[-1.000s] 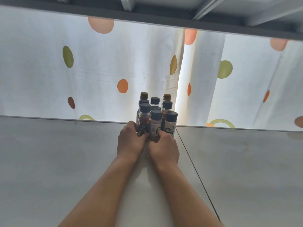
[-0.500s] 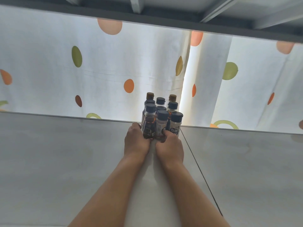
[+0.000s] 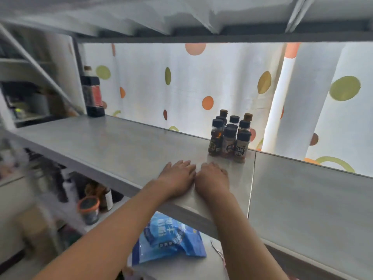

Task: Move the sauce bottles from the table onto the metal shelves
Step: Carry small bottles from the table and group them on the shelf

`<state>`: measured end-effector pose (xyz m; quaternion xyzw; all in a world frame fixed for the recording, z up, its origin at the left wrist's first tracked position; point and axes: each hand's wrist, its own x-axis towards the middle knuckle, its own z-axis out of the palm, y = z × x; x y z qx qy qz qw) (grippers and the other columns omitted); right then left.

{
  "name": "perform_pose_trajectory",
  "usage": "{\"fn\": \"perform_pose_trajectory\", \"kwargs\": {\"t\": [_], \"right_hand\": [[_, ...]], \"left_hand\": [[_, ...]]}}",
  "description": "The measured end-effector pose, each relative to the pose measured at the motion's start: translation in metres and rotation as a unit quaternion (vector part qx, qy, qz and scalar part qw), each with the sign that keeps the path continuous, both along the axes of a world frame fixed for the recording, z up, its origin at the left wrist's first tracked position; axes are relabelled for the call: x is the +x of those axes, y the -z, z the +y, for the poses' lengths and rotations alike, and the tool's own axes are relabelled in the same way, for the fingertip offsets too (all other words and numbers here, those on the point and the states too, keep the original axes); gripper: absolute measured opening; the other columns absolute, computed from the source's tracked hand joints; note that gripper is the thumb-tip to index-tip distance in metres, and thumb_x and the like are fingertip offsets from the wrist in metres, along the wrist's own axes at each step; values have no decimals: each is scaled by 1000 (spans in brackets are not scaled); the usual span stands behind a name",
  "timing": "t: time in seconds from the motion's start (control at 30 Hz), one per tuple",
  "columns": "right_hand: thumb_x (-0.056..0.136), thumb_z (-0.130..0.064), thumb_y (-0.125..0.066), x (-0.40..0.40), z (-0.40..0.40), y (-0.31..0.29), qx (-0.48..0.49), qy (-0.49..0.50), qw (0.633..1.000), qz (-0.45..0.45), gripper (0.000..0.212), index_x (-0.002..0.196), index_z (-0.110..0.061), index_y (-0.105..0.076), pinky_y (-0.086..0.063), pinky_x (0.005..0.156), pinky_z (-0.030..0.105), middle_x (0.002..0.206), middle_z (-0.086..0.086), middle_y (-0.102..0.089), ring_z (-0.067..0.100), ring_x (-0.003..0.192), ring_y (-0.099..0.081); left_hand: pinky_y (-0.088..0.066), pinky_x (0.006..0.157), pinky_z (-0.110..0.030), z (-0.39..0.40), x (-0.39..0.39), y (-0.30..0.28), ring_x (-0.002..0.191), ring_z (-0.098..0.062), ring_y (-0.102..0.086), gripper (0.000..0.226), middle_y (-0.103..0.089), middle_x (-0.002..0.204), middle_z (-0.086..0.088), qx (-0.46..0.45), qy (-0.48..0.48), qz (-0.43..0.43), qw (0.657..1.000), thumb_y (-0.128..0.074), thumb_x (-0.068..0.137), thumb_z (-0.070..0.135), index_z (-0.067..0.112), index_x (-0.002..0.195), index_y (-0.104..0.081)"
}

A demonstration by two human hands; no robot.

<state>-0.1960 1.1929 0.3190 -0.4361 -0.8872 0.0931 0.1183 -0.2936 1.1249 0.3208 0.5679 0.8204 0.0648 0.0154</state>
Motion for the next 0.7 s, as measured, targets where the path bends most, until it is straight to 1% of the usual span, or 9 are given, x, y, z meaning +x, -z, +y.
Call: {"fn": "perform_pose_trajectory", "kwargs": {"t": [0.13, 0.23, 0.3, 0.37, 0.43, 0.5, 0.57, 0.63, 0.7], "right_hand": [[101, -22, -27, 22, -14, 7, 2, -65, 997, -35, 52, 150, -6, -31, -13, 121, 43, 160, 13, -25, 23, 149, -18], [104, -29, -23, 39, -30, 8, 10, -109, 993, -50, 54, 152, -5, -26, -9, 121, 45, 163, 11, -19, 21, 151, -13], [104, -31, -22, 48, -36, 8, 7, -118, 992, -48, 56, 154, -5, -23, -8, 121, 46, 164, 10, -17, 20, 152, -11], [104, -32, -21, 59, -47, 7, 1, -121, 991, -48, 57, 154, -5, -21, -8, 122, 46, 164, 10, -16, 20, 152, -10], [105, -32, -19, 73, -66, 8, 27, -122, 991, -56, 56, 154, -5, -23, -11, 122, 47, 164, 11, -18, 21, 152, -12], [105, -32, -19, 87, -97, 13, 62, -105, 992, -42, 55, 154, -6, -23, -11, 121, 47, 163, 11, -19, 22, 152, -14], [106, -31, -20, 96, -139, 24, 61, -97, 993, 9, 54, 155, -8, -22, -6, 122, 44, 164, 9, -17, 22, 152, -11], [106, -30, -21, 97, -197, 41, 25, -151, 987, 47, 54, 156, -8, -19, -2, 124, 41, 166, 8, -8, 22, 153, -3], [107, -31, -20, 95, -263, 61, 13, -220, 974, 47, 55, 157, -10, -11, 1, 124, 38, 166, 5, 1, 19, 153, 5]], "left_hand": [[-14, 119, -43, -41, 25, 2, 147, -15, -18, 48, -20, 161, 2, 12, -48, 11, 999, -21, 106, 32, 21, 152, -27], [-7, 120, -41, -77, 45, 10, 148, -14, -13, 49, -17, 162, 4, 33, -85, -4, 996, -20, 106, 34, 22, 153, -23], [-4, 121, -40, -97, 57, 19, 149, -15, -11, 50, -16, 162, 4, 61, -91, 8, 994, -17, 106, 36, 22, 154, -20], [-6, 121, -41, -118, 71, 27, 149, -16, -10, 51, -16, 162, 3, 82, -101, 29, 991, -18, 106, 36, 21, 154, -19], [-8, 121, -42, -143, 85, 33, 150, -17, -7, 51, -14, 162, 2, 71, -110, 61, 990, -21, 106, 33, 19, 155, -15], [-7, 122, -42, -176, 98, 40, 150, -17, -4, 52, -11, 163, 0, 53, -132, 82, 986, -22, 105, 30, 16, 155, -14], [-4, 122, -41, -217, 111, 48, 150, -16, 2, 53, -6, 163, 0, 49, -162, 79, 982, -19, 105, 30, 15, 155, -9], [0, 122, -40, -272, 127, 57, 150, -16, 8, 54, 2, 163, 0, 41, -203, 68, 976, -18, 106, 30, 15, 155, -1], [1, 122, -40, -330, 140, 68, 149, -17, 12, 54, 9, 163, 0, 35, -251, 65, 965, -17, 106, 28, 14, 155, 3]]}}
